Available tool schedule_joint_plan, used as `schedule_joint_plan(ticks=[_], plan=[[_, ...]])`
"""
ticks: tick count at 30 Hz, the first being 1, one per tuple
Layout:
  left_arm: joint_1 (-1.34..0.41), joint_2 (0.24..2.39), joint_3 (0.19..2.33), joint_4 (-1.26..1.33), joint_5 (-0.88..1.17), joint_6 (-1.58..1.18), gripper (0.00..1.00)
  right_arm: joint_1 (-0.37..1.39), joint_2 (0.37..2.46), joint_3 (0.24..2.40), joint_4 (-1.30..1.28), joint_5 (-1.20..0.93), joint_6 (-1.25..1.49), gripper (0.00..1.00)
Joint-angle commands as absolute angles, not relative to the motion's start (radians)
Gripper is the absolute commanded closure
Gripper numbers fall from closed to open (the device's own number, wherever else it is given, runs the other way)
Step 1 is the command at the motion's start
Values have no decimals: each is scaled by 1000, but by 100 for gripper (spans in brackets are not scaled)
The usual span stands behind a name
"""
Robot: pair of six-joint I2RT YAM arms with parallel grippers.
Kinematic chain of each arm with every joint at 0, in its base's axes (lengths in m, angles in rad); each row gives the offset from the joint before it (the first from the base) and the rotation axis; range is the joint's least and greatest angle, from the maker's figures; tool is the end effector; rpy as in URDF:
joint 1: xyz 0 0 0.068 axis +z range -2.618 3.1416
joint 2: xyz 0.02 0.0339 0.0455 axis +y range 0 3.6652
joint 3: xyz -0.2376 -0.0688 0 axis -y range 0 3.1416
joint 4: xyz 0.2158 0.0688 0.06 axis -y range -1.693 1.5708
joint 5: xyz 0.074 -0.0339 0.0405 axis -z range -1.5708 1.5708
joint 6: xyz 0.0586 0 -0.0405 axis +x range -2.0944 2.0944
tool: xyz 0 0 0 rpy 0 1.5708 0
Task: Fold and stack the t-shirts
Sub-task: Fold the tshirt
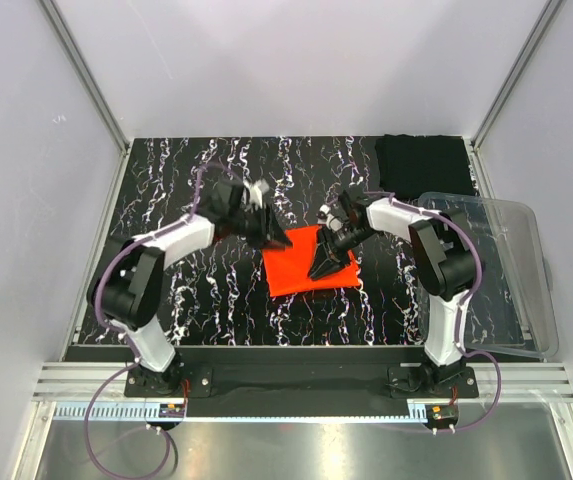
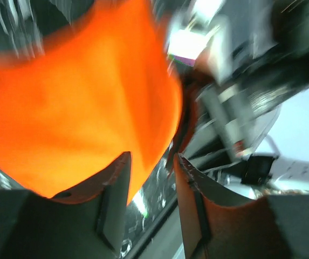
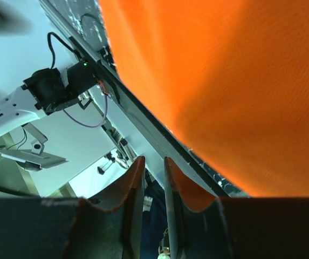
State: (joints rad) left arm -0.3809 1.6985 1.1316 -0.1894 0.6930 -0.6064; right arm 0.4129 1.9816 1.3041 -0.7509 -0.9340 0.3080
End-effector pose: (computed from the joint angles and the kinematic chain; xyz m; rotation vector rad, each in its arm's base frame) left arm 0.3121 -0.1653 0.2022 0.1031 2.4673 -1.2746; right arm 0.2889 0.1780 0.1351 0.2327 -2.6259 -1.3092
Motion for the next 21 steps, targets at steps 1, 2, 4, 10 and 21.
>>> schedule_joint_plan(ticks=[1,2,4,10,21], plan=[[-396,1752,985,-82,706,-676,59,413,2023,1270,-680,-936,337,73],[-396,1764,954,-81,684,-664,59,413,2026,1244,-669,-911,336,73],[-394,1788,942,-100,667,-629,60,410,2025,1209,-629,-891,345,73],[-391,1749,1003,-260,606,-494,60,400,1968,1117,-612,-819,367,73],[-478,1698,1094,-247,718,-586,56,299,1805,1066,-618,-853,411,70]])
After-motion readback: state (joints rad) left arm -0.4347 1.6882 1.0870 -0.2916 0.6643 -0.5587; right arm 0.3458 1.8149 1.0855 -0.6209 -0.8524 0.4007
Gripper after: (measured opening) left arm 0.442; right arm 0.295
